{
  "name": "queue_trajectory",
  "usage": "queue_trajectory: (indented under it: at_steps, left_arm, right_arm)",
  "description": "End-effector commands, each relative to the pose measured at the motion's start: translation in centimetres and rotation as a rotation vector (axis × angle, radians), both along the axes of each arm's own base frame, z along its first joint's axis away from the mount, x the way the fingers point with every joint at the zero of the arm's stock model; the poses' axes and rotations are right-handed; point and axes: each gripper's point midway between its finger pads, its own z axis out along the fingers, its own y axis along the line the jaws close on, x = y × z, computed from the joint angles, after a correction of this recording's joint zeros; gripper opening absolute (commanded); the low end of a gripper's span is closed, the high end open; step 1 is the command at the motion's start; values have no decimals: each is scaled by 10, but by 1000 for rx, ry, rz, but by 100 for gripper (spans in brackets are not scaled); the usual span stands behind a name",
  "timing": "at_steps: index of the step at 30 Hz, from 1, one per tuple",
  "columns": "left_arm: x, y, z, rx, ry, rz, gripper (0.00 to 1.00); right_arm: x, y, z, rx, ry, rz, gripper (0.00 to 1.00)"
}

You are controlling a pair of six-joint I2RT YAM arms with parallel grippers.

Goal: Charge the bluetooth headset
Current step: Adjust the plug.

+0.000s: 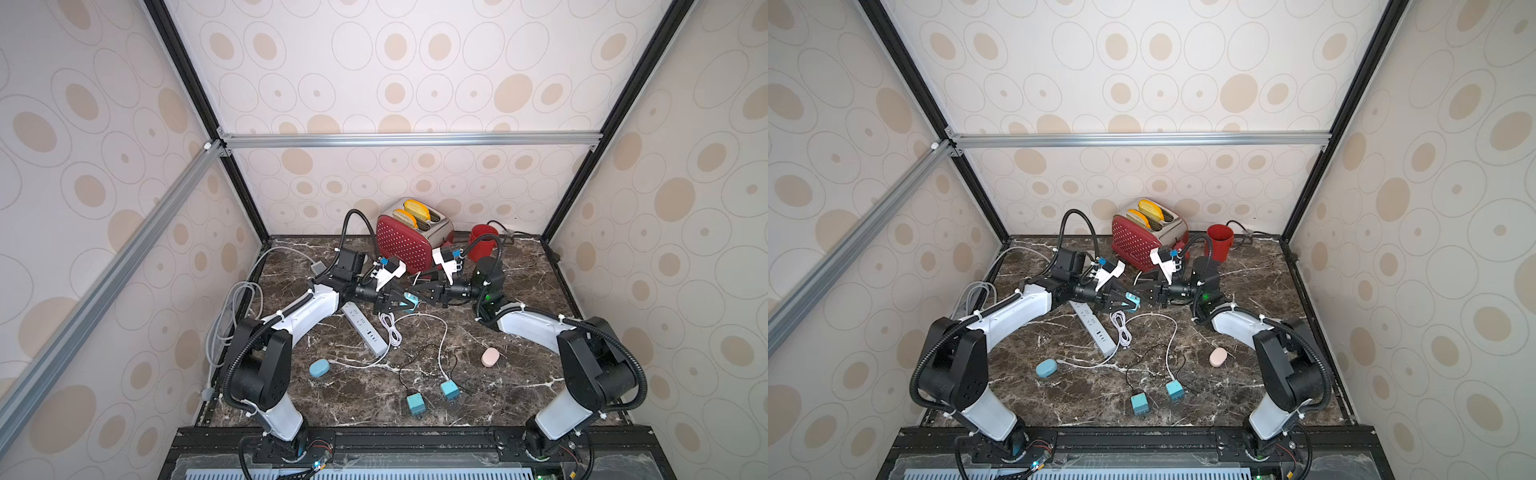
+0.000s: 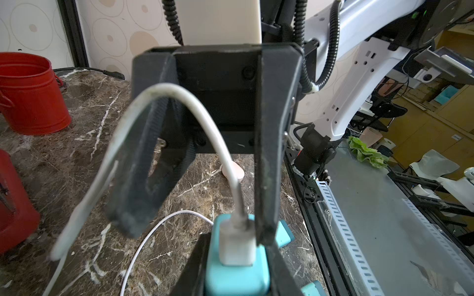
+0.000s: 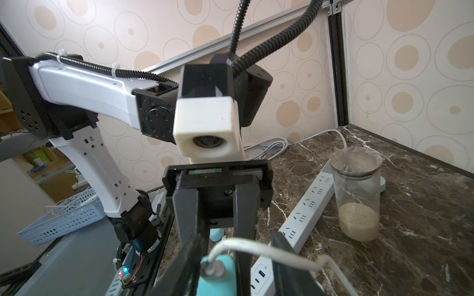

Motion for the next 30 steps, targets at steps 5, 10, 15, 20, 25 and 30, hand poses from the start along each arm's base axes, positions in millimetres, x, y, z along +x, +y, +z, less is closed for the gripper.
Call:
queue_trajectory:
  at_steps: [5,10,15,20,25,30]
  left_arm:
    - [0,-6,18,-43,-68,-48,6]
    - [3,-6,20,-38,-80,-37,11]
    - [10,-4,17,-2,-115,18,48]
    - [28,17,16,34,-222,167,67]
    - [42,54,4,131,-271,334,72]
    - [89,116,-25,275,-123,773,66]
  right_arm:
    - [-5,6,-6,17,22,9,35]
    - [-8,6,-9,16,23,12,23]
    - [-4,5,-4,29,10,-21,11]
    - [7,4,-1,25,-20,-143,0]
    - [15,8,-6,-18,-61,-288,0]
    - [22,19,-19,-83,-65,-462,0]
